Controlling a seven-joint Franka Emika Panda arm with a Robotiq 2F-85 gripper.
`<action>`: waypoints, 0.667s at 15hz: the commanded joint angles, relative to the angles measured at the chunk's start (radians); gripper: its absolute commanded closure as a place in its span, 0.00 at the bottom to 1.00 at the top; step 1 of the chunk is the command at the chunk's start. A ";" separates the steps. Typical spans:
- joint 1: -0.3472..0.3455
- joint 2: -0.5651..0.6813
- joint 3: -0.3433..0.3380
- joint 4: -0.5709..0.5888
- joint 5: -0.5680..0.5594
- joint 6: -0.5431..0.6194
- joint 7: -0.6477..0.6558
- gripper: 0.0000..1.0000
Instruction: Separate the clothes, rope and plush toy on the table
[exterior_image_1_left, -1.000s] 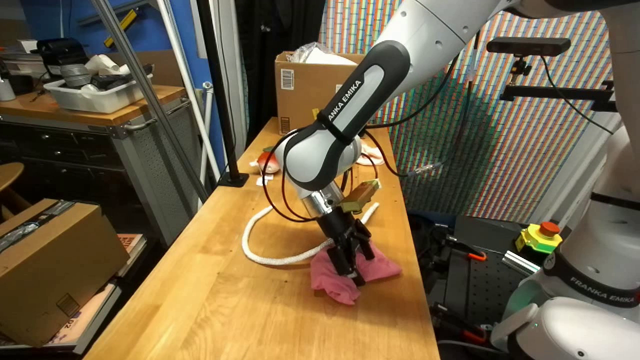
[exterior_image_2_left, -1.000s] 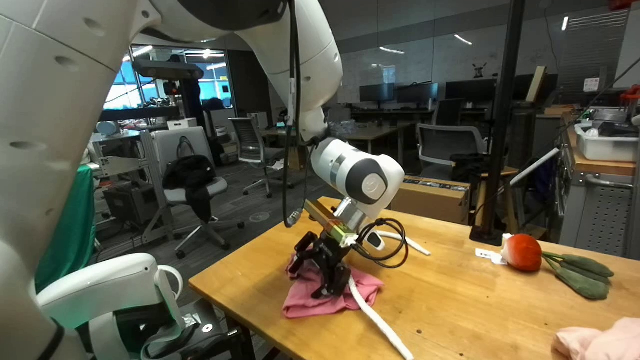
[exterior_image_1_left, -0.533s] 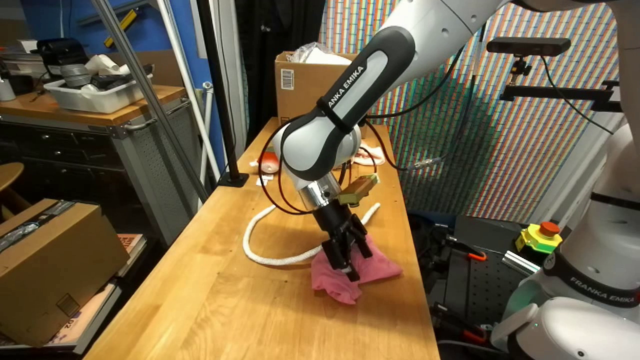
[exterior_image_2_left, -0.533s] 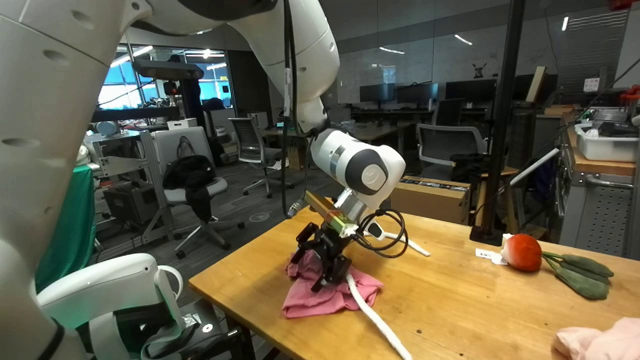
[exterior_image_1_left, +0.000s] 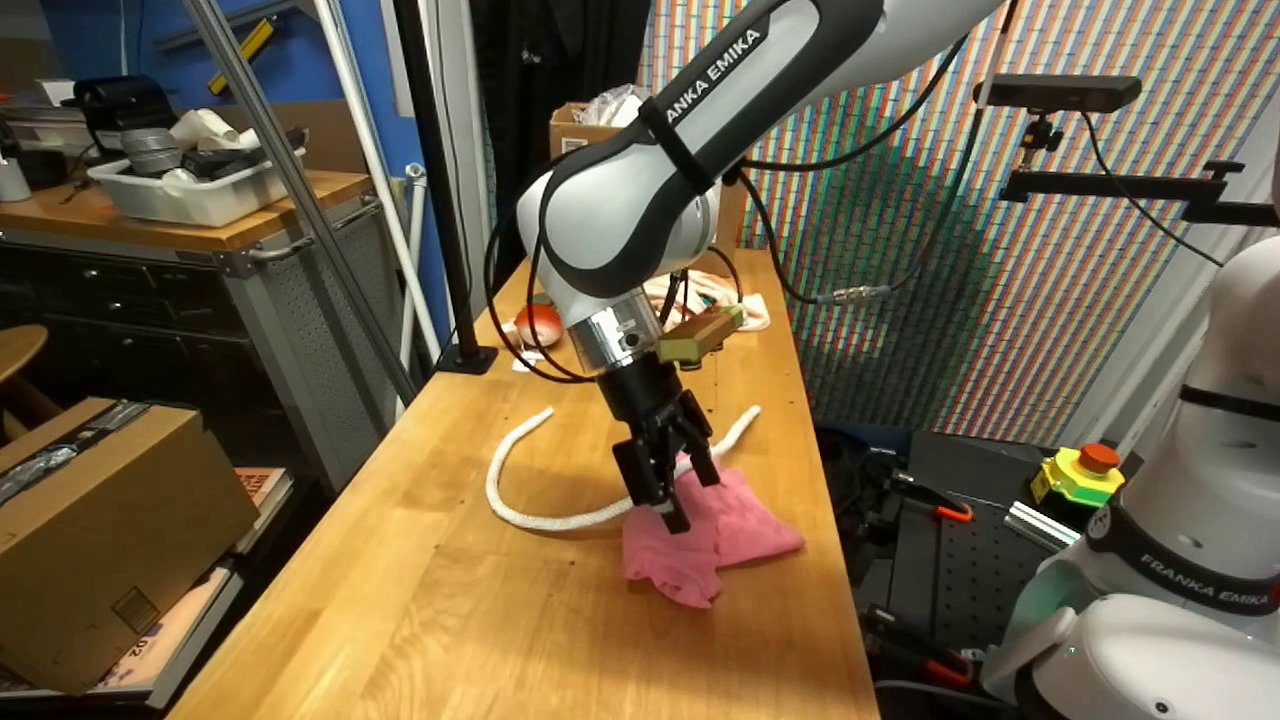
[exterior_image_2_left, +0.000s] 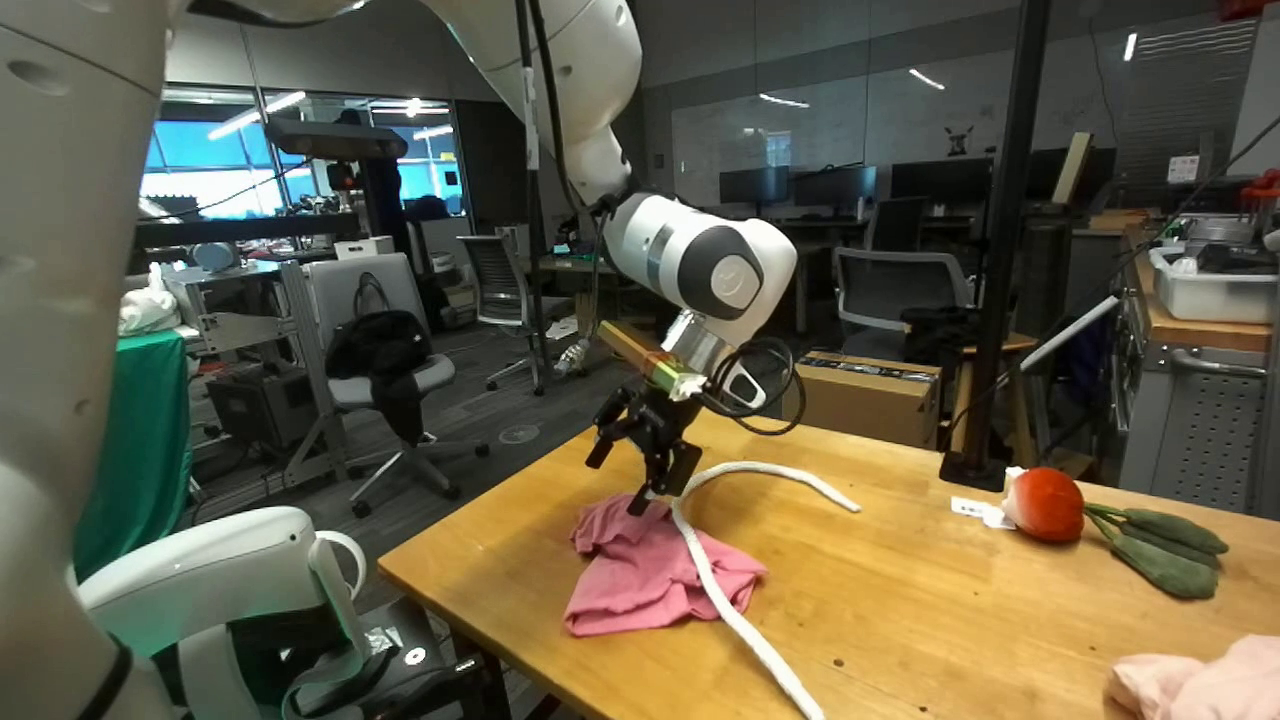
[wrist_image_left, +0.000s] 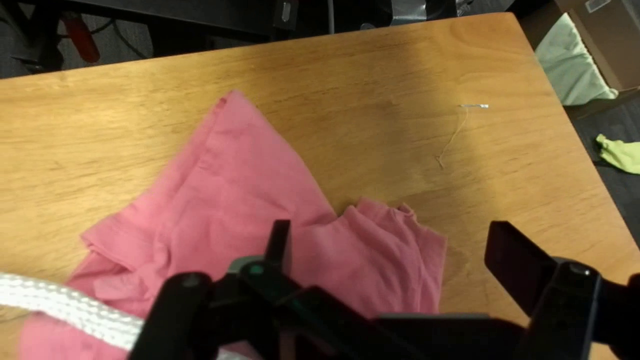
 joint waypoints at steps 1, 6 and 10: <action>0.028 -0.004 -0.007 0.033 -0.073 -0.016 -0.014 0.00; 0.051 0.015 -0.004 0.049 -0.251 0.014 -0.108 0.00; 0.051 0.022 0.007 0.061 -0.301 0.055 -0.172 0.00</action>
